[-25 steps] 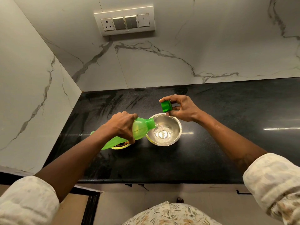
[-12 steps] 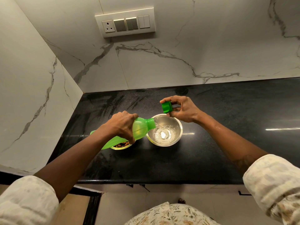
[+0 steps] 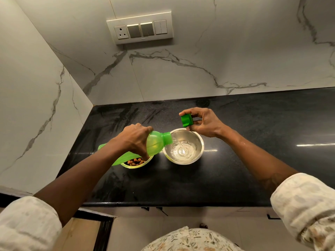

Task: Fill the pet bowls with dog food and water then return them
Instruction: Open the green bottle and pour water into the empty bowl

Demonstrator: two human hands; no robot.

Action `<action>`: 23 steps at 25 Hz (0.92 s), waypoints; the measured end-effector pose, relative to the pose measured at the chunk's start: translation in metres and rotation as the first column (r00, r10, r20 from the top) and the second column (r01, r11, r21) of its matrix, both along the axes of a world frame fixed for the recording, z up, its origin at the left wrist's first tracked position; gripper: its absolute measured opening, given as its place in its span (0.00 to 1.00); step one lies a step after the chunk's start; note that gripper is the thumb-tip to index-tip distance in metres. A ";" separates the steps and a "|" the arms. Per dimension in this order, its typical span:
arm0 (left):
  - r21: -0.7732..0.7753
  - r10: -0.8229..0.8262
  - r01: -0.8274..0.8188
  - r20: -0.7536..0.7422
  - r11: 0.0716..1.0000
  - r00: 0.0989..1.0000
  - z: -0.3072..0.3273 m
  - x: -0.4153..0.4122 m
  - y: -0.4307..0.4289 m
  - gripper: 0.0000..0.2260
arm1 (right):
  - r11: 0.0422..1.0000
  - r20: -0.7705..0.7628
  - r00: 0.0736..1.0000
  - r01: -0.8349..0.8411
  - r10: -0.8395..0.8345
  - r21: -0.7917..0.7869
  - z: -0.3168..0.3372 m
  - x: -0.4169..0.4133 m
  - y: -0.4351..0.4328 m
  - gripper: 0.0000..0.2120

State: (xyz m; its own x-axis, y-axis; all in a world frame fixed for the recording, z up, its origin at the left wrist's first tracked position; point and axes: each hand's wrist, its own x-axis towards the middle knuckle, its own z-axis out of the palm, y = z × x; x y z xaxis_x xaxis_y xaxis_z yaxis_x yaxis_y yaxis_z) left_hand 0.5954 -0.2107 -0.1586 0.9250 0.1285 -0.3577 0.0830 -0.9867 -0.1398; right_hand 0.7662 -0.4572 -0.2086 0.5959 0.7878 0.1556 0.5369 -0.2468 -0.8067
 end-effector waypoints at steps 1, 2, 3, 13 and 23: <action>-0.001 0.000 0.000 -0.004 1.000 1.000 0.001 0.000 0.000 0.49 | 1.000 -0.006 1.000 0.002 -0.002 0.002 0.000 0.000 0.000 0.27; -0.001 0.000 0.000 -0.006 1.000 1.000 0.003 0.001 0.001 0.49 | 1.000 -0.011 1.000 0.005 -0.005 0.002 0.001 0.000 0.000 0.27; -0.002 0.001 -0.001 -0.007 1.000 1.000 0.004 0.001 0.001 0.49 | 1.000 -0.012 1.000 0.006 -0.006 0.001 0.001 0.001 0.000 0.27; 0.009 -0.004 0.004 0.005 1.000 1.000 0.014 0.000 0.006 0.50 | 1.000 0.000 1.000 0.007 -0.007 0.010 0.002 -0.002 0.002 0.27; 0.051 -0.025 0.024 0.022 0.998 0.999 0.027 -0.001 0.010 0.49 | 0.999 -0.029 0.999 0.014 -0.013 0.036 0.002 -0.006 0.003 0.27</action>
State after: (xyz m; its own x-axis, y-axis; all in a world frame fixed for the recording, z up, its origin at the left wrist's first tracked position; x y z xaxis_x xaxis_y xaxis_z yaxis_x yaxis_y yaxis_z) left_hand 0.5948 -0.2003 -0.1318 0.9357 0.1231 -0.3306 0.0626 -0.9802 -0.1876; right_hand 0.7600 -0.4542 -0.2064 0.6108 0.7742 0.1660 0.5101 -0.2244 -0.8303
